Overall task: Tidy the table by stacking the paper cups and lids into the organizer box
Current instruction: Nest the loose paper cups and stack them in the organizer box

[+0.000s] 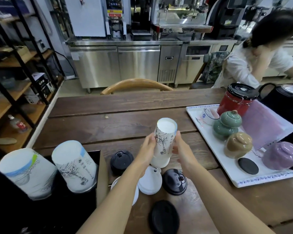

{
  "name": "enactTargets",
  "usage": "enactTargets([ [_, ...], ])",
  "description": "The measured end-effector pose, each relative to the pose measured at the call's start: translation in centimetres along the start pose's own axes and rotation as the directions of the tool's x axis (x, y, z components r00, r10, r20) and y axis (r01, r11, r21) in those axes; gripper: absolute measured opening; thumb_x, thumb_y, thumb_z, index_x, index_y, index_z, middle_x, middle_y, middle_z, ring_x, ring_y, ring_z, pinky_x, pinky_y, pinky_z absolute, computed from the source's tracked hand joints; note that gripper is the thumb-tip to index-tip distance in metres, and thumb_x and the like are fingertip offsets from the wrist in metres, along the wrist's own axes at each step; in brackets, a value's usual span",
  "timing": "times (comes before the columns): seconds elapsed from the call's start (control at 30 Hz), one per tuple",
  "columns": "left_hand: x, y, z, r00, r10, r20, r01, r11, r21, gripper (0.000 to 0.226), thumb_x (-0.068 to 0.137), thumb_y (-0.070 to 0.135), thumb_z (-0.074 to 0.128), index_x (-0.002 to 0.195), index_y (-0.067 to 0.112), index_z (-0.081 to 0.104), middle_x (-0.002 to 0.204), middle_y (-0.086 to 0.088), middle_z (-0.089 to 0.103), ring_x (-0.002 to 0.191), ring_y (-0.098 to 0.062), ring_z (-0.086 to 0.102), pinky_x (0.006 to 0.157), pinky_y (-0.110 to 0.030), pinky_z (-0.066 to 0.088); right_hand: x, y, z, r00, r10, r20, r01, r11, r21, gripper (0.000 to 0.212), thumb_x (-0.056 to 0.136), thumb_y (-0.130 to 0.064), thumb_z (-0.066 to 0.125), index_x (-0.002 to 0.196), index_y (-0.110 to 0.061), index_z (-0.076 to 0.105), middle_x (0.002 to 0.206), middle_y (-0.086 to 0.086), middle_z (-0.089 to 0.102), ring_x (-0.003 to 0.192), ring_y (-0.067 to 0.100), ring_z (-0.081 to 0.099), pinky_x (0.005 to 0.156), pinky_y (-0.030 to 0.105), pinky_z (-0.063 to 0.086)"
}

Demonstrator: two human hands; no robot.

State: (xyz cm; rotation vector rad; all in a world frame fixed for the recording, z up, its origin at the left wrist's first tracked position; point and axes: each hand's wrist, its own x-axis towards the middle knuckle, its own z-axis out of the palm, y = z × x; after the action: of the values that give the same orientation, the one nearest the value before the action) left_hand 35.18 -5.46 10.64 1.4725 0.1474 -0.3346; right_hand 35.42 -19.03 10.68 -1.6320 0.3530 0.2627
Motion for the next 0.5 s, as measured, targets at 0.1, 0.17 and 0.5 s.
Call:
enactTargets([
  [0.1, 0.5, -1.1, 0.1, 0.997, -0.068, 0.024, 0.067, 0.997, 0.031, 0.039, 0.100, 0.039, 0.029, 0.135, 0.030, 0.042, 0.139, 0.005, 0.052, 0.123, -0.014, 0.050, 0.109, -0.040, 0.038, 0.7, 1.0, -0.2, 1.000, 0.019, -0.015, -0.020, 0.998, -0.055, 0.048, 0.099, -0.050, 0.023, 0.082, -0.031, 0.064, 0.103, -0.003, 0.068, 0.086, 0.007, 0.060, 0.061, 0.020, 0.037],
  [0.17, 1.3, -2.0, -0.2, 0.991, -0.133, 0.020, 0.131, 0.988, 0.083, 0.040, 0.099, 0.040, 0.031, 0.134, 0.026, 0.044, 0.139, 0.003, 0.052, 0.117, -0.013, 0.050, 0.103, -0.035, 0.040, 1.4, 1.7, -0.2, 0.998, 0.040, -0.051, -0.044, 0.996, -0.081, 0.049, 0.097, -0.052, 0.025, 0.098, -0.024, 0.066, 0.122, 0.007, 0.062, 0.096, 0.013, 0.057, 0.072, 0.027, 0.041],
  [0.5, 4.6, -4.5, -0.9, 0.941, -0.336, -0.049, 0.329, 0.938, -0.108, 0.042, 0.093, 0.053, 0.038, 0.111, 0.021, 0.057, 0.140, -0.004, 0.052, 0.124, -0.019, 0.049, 0.110, -0.041, 0.034, 3.8, 4.8, 0.0, 0.967, 0.247, 0.065, -0.253, 0.960, 0.121, 0.055, 0.089, -0.066, 0.031, 0.115, -0.030, 0.063, 0.142, 0.000, 0.049, 0.128, 0.017, 0.044, 0.106, 0.035, 0.033],
])
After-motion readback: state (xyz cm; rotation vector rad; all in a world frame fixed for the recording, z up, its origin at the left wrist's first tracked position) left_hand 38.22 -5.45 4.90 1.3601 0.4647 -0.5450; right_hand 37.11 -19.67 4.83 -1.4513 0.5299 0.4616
